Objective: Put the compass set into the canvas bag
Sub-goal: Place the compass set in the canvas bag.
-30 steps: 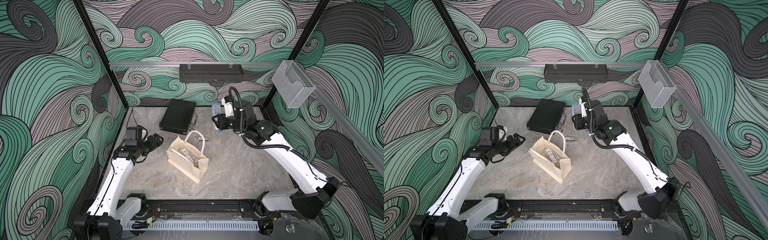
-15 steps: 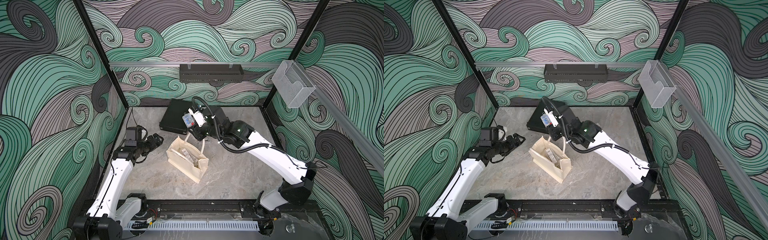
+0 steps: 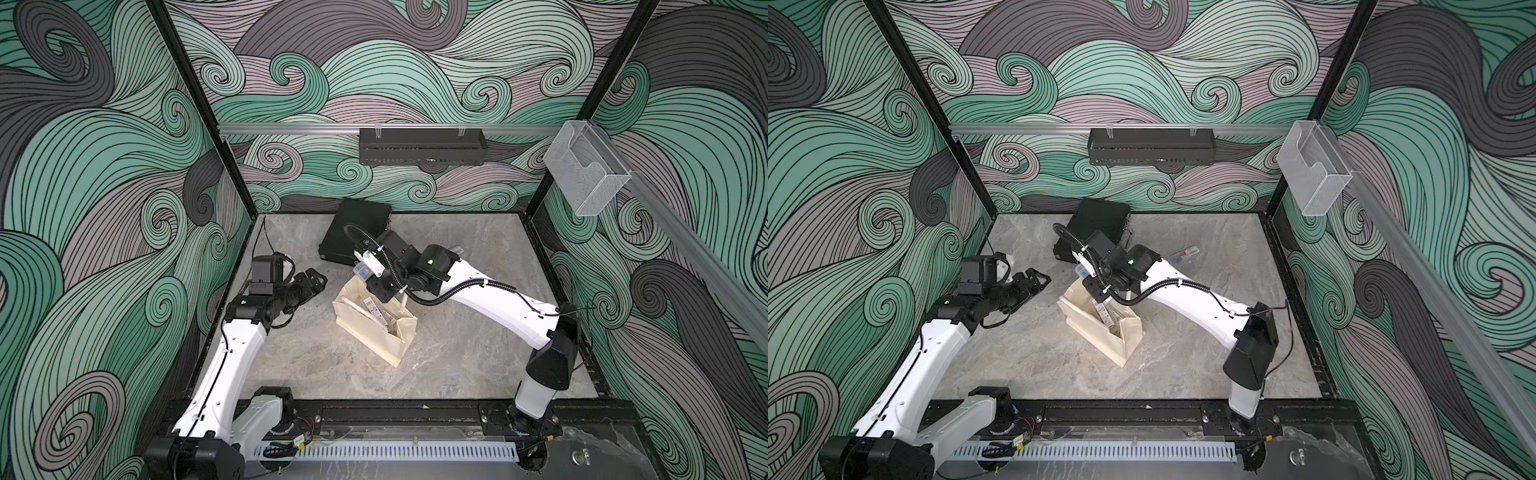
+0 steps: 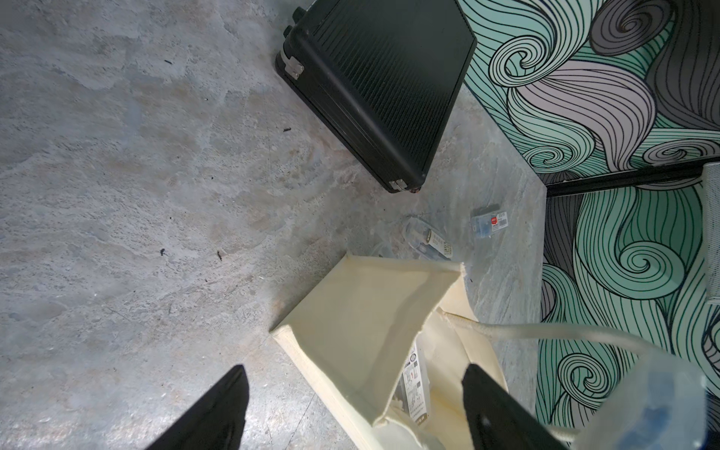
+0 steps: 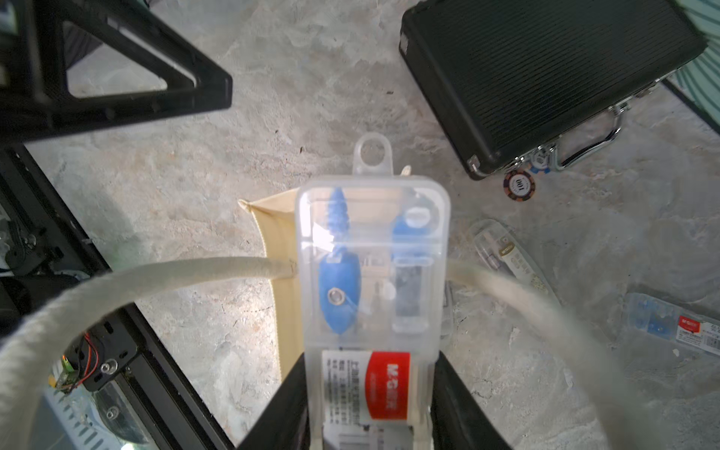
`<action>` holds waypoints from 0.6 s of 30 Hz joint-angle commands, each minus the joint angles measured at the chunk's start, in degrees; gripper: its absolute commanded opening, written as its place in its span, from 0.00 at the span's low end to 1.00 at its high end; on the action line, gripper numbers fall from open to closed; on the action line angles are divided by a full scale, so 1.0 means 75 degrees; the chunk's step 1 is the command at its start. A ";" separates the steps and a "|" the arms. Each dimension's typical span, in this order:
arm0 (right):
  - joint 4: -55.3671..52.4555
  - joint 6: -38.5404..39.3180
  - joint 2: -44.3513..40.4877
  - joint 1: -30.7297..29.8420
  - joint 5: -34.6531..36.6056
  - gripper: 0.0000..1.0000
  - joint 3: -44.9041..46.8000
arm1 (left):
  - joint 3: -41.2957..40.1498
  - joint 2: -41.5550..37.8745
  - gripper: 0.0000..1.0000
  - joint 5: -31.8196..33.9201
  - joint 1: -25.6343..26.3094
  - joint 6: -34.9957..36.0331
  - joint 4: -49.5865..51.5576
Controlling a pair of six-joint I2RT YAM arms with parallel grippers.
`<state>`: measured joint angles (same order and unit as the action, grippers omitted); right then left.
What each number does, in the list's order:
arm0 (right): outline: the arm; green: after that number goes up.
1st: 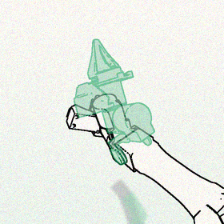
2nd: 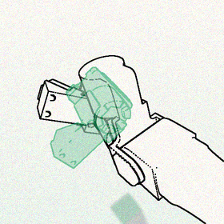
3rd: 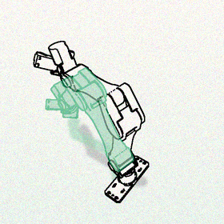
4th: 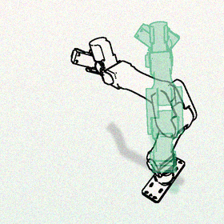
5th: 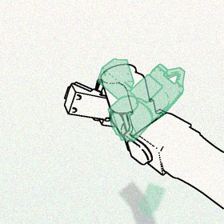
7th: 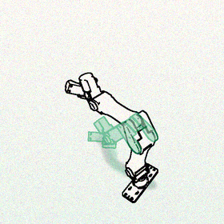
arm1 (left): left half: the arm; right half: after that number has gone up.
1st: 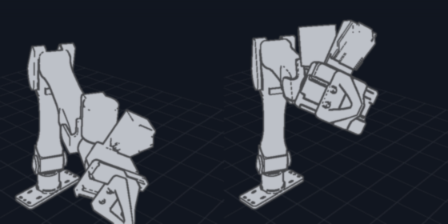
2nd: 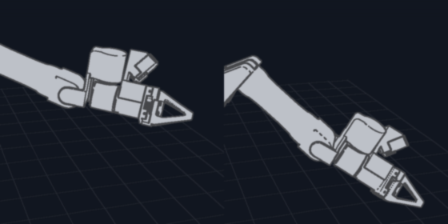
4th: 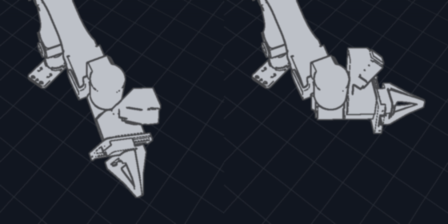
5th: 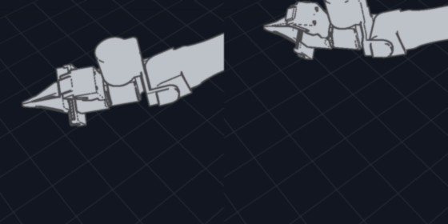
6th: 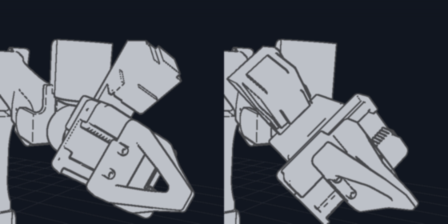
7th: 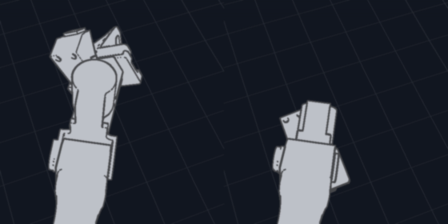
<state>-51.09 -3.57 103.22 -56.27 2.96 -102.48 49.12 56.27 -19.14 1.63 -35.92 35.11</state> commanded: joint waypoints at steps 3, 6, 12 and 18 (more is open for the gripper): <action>-0.0615 0.0073 0.0487 -0.0091 -0.0126 0.44 -0.0275 | -0.0034 -0.0085 0.87 -0.0039 -0.0053 -0.0076 -0.0005; -0.0787 -0.0069 0.0717 -0.0085 -0.0294 0.45 -0.0285 | -0.0056 -0.0102 0.87 -0.0015 -0.0053 -0.0050 0.0032; -0.1223 -0.0372 0.0913 -0.0139 -0.0154 0.46 -0.0144 | -0.0144 -0.0117 0.87 0.0008 -0.0050 -0.0050 0.0009; -0.1275 -0.0429 0.0961 -0.0143 0.0176 0.46 0.0505 | -0.0175 -0.0086 0.87 0.0020 -0.0053 -0.0050 0.0017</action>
<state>-58.22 -6.31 110.28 -57.06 2.39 -100.60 47.75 56.12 -19.11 1.63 -36.45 35.14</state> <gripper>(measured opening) 0.459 0.867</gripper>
